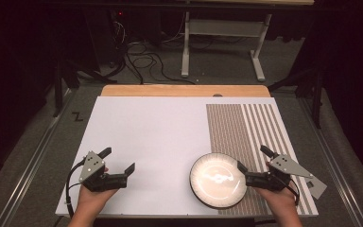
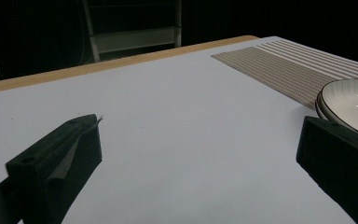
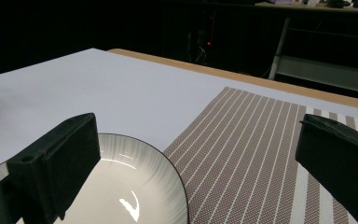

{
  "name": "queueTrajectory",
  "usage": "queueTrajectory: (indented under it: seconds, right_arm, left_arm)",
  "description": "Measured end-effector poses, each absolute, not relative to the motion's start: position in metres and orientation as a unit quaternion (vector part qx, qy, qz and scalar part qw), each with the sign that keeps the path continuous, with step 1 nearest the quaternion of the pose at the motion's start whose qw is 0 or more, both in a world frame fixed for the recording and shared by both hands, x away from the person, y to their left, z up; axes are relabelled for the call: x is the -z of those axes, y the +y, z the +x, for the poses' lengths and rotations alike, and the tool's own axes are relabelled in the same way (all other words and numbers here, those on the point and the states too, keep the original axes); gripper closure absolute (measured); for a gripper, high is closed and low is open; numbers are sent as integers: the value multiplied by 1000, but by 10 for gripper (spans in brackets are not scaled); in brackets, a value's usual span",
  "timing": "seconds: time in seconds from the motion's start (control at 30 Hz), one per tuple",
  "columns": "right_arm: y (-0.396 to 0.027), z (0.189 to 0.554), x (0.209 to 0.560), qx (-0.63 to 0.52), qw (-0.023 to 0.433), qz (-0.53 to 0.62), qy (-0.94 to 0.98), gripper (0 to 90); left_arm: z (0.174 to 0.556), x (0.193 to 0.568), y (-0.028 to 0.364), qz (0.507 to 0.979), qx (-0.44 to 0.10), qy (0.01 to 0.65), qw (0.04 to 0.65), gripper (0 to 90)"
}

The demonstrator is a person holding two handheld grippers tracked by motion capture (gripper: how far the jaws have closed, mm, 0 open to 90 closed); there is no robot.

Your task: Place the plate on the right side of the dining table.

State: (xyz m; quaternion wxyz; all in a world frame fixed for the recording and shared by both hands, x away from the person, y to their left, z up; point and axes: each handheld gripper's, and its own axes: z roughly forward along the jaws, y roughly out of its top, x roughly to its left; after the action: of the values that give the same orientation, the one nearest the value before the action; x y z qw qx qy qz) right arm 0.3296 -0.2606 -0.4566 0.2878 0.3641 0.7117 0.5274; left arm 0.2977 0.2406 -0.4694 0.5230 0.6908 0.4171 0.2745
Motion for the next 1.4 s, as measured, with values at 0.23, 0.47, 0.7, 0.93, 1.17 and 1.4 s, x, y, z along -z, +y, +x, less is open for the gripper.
queueTrajectory:
  seconds: [0.23,0.47,0.7,0.93,1.17,1.4]
  right_arm:
    - [-263,330,457,-528,285,372,709,1]
    - [-262,330,458,-525,284,369,712,1]
    - [-263,330,458,-525,285,372,711,2]
    - [-264,331,459,-515,283,378,716,51]
    - [-266,330,460,-508,280,382,719,134]
    - [-268,331,463,-493,275,387,729,179]
  left_arm:
    - [299,471,241,691,-274,421,520,6]
    - [299,471,242,692,-276,421,517,6]
    - [299,471,240,694,-276,419,516,7]
    - [299,472,239,696,-276,418,514,6]
    - [299,472,239,698,-275,417,513,7]
    - [299,473,239,699,-274,415,514,7]
